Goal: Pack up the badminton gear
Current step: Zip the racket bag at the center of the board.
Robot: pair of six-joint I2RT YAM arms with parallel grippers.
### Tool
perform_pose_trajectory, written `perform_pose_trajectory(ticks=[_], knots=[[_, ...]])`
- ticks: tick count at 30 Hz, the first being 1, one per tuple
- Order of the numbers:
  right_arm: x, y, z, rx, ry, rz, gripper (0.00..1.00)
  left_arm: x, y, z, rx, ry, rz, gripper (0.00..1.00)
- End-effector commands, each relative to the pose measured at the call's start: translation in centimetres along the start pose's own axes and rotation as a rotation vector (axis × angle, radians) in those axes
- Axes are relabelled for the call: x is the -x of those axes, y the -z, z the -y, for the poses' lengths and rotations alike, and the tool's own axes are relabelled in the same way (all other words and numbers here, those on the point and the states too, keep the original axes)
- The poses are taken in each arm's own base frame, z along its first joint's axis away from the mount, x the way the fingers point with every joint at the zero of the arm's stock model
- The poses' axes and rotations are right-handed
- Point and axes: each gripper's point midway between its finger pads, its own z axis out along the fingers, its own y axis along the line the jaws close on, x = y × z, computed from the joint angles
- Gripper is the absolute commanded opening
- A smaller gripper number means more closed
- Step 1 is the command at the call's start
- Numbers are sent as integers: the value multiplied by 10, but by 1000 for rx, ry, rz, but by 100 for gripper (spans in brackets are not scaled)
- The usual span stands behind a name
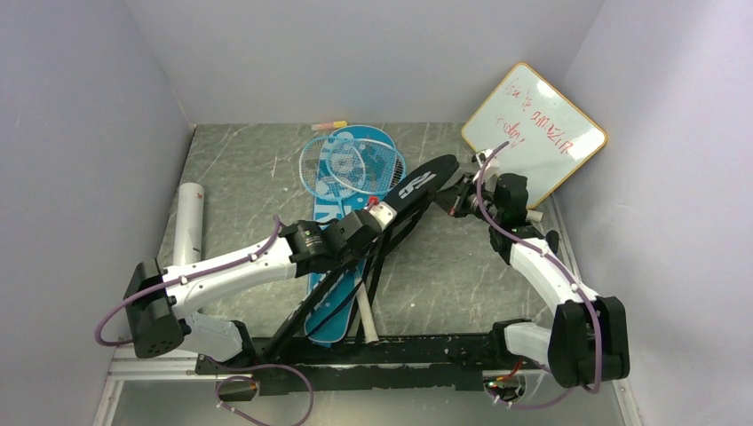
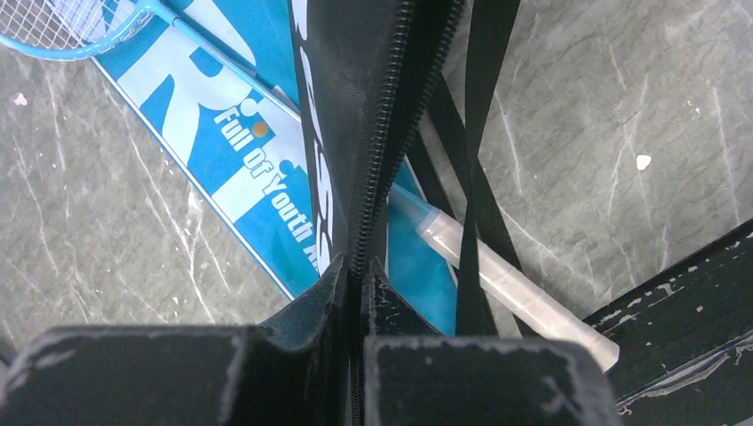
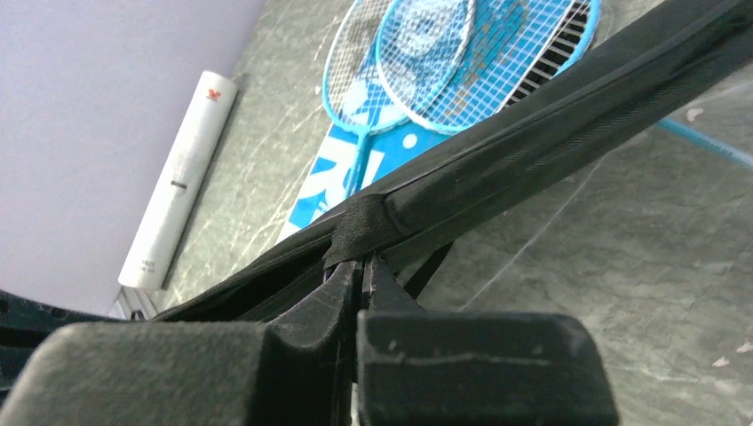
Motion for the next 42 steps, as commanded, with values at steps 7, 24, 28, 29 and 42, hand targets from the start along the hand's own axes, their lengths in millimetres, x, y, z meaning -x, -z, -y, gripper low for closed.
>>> perform_pose_trajectory(ticks=[7, 24, 28, 29, 42], knots=[[-44, -3, -58, 87, 193, -192, 0, 27, -3, -2, 23, -3, 84, 5], [-129, -1, -170, 542, 271, -353, 0, 34, -14, 14, -36, 19, 88, 5], [-121, -7, -151, 407, 282, -313, 14, 35, -16, 5, -13, 56, 84, 5], [-116, -8, -144, 359, 285, -290, 16, 35, -16, 2, -3, 65, 81, 5], [-43, 23, -71, -157, 227, 19, 30, 38, -4, -39, 151, 102, 127, 5]])
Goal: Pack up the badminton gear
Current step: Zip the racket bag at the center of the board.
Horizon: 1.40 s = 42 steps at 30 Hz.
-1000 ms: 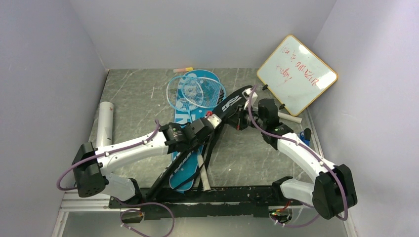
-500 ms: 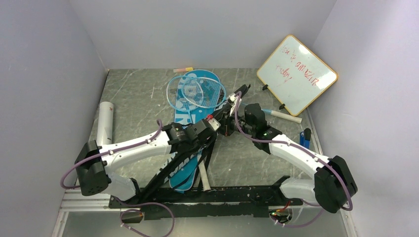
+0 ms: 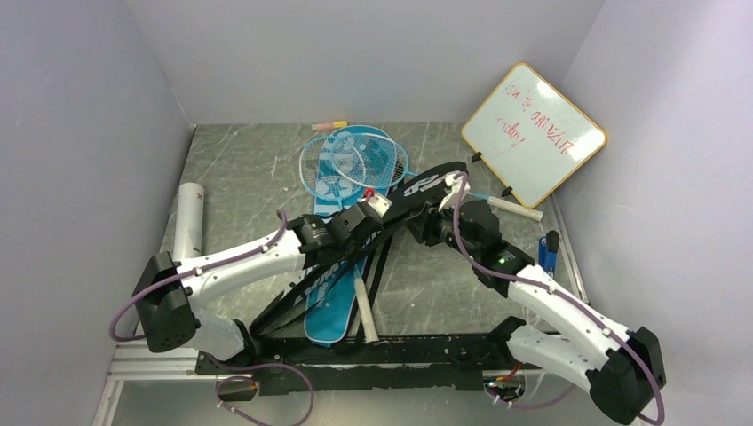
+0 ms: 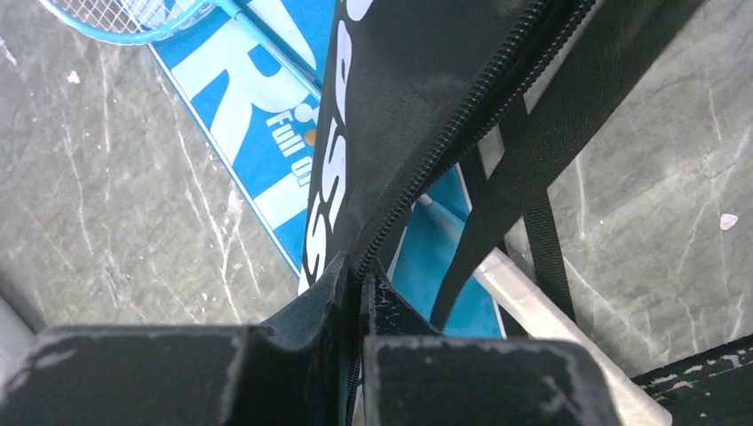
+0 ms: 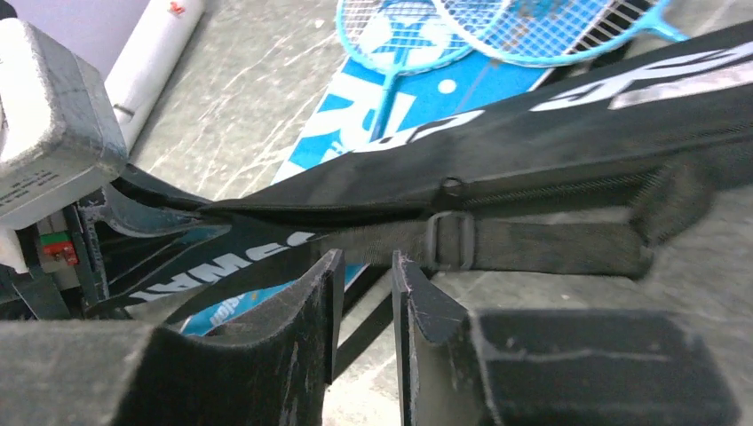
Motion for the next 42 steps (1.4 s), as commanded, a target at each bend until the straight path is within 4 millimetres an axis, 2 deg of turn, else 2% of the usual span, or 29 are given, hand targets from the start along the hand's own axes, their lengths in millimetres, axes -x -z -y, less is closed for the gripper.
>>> perform_pose_trajectory(ticks=[1, 5, 9, 13, 15, 17, 21, 29, 32, 37, 42], knots=[[26, 14, 9, -83, -17, 100, 31, 38, 18, -11, 22, 71, 150, 5], [45, 14, -11, -10, -34, 119, 36, 37, 16, -8, 5, 66, 144, 5], [39, -3, -21, 30, -86, 54, 36, 35, 15, -7, 1, 62, 140, 5], [21, -19, 0, -72, -136, -9, 37, 35, 17, -7, -6, 64, 146, 5], [17, -20, 11, -117, -167, -11, 45, 34, 17, -6, -10, 59, 144, 5], [20, -19, 18, -121, -206, 1, 50, 33, 16, -5, -14, 56, 140, 5], [32, -18, 37, -202, -313, 32, 51, 32, 15, -3, -28, 56, 144, 5], [36, -29, 46, -274, -446, 42, 59, 26, 7, 11, -85, 46, 129, 5], [37, -32, 48, -293, -472, 44, 58, 22, 3, 14, -94, 39, 109, 5], [33, -29, 51, -321, -472, 25, 47, 20, 2, 13, -86, 39, 104, 5], [23, -21, 47, -305, -468, -18, 40, 20, 2, 13, -86, 38, 103, 5]])
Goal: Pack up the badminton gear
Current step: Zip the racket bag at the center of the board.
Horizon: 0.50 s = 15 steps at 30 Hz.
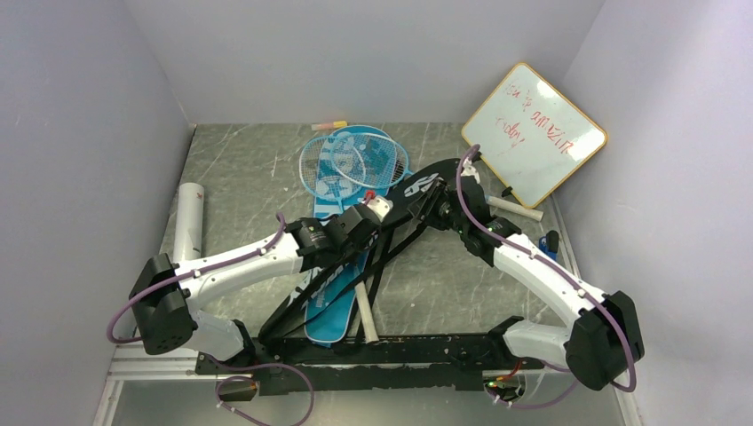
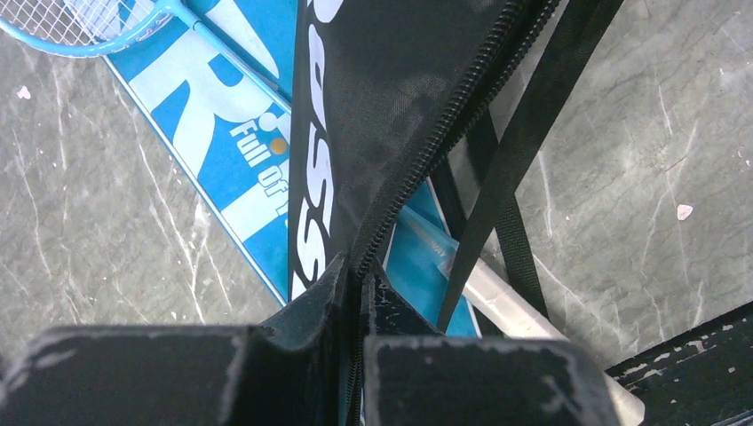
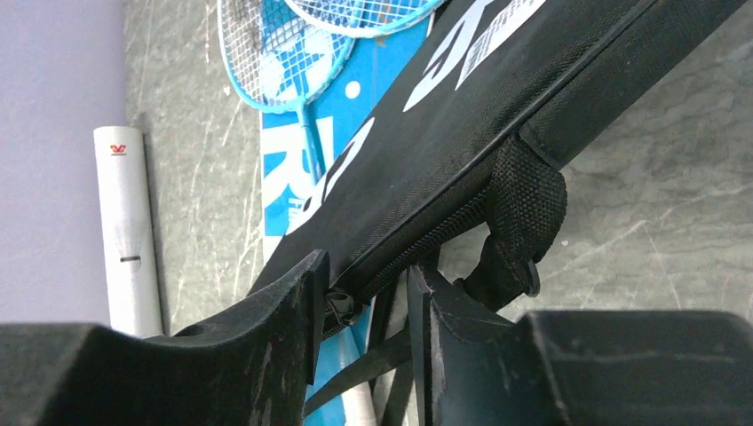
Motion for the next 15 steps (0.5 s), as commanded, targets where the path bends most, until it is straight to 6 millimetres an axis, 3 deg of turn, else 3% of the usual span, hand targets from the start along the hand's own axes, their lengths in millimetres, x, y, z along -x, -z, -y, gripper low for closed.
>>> perform_pose_trajectory(ticks=[1, 15], knots=[[7, 13, -13, 40, -5, 3, 38, 20, 3, 3, -20, 24, 76, 5], [-24, 18, -30, 196, 73, -137, 9, 20, 1, 6, -31, 22, 68, 5]])
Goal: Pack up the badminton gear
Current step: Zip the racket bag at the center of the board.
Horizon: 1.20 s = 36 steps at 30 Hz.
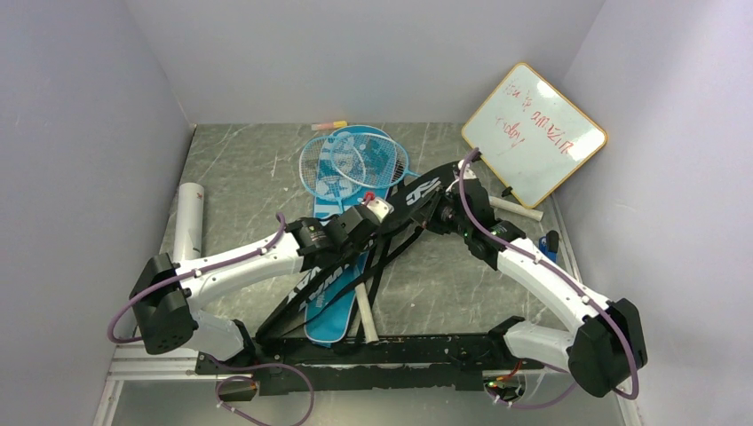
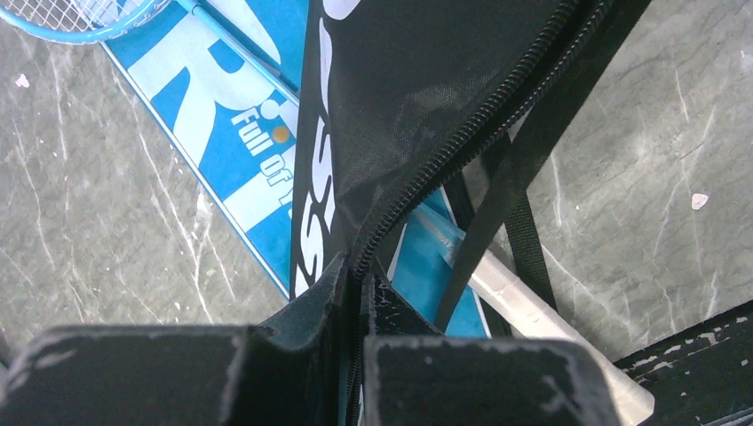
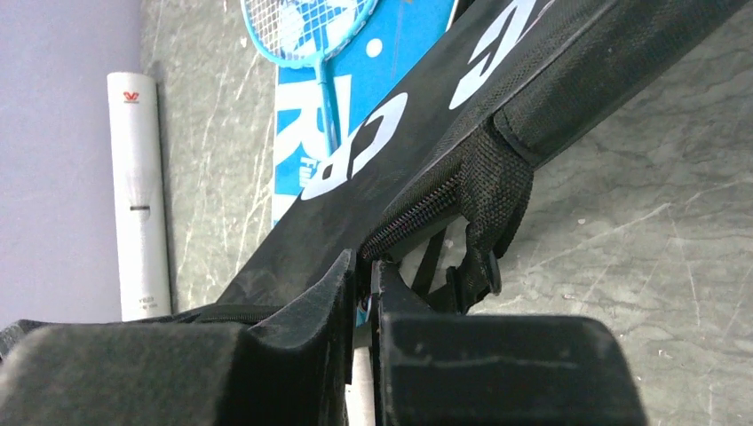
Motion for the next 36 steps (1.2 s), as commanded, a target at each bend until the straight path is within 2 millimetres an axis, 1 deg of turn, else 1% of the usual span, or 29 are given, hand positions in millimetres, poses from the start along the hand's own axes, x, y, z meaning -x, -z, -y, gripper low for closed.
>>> perform_pose_trajectory(ticks=[1, 5, 12, 14, 17, 18, 21, 23, 25, 26, 29, 30, 31, 32, 36], knots=[[-9, 4, -28, 138, 60, -67, 8, 26, 1, 7, -33, 29, 89, 5], [-10, 7, -33, 165, 82, -78, 9, 25, 2, 6, -26, 32, 87, 5], [-3, 17, -25, 133, 103, -18, 13, 26, 1, 5, -18, 34, 84, 5], [-2, 20, -25, 144, 106, 0, 13, 27, 1, 5, -18, 32, 83, 5], [-1, 23, -28, 165, 113, 13, 18, 28, 1, 5, -17, 31, 83, 5], [0, 24, -29, 170, 116, 17, 17, 28, 1, 5, -16, 30, 82, 5], [1, 24, -29, 169, 119, 24, 6, 28, 1, 5, -15, 27, 81, 5], [2, 25, -30, 169, 122, 24, 9, 28, 1, 5, -15, 28, 82, 5], [1, 25, -32, 181, 131, 12, 22, 28, 1, 5, -16, 30, 84, 5], [0, 25, -33, 188, 137, 6, 26, 28, 1, 5, -16, 29, 83, 5], [1, 27, -36, 201, 141, 9, 25, 27, 1, 5, -14, 28, 79, 5], [1, 28, -36, 202, 141, 13, 26, 28, 1, 5, -14, 29, 81, 5], [2, 29, -37, 208, 145, 20, 30, 28, 1, 5, -14, 28, 80, 5], [2, 31, -38, 217, 151, 22, 32, 28, 1, 5, -14, 30, 79, 5], [5, 33, -38, 212, 152, 36, 28, 28, 2, 4, -15, 30, 83, 5]])
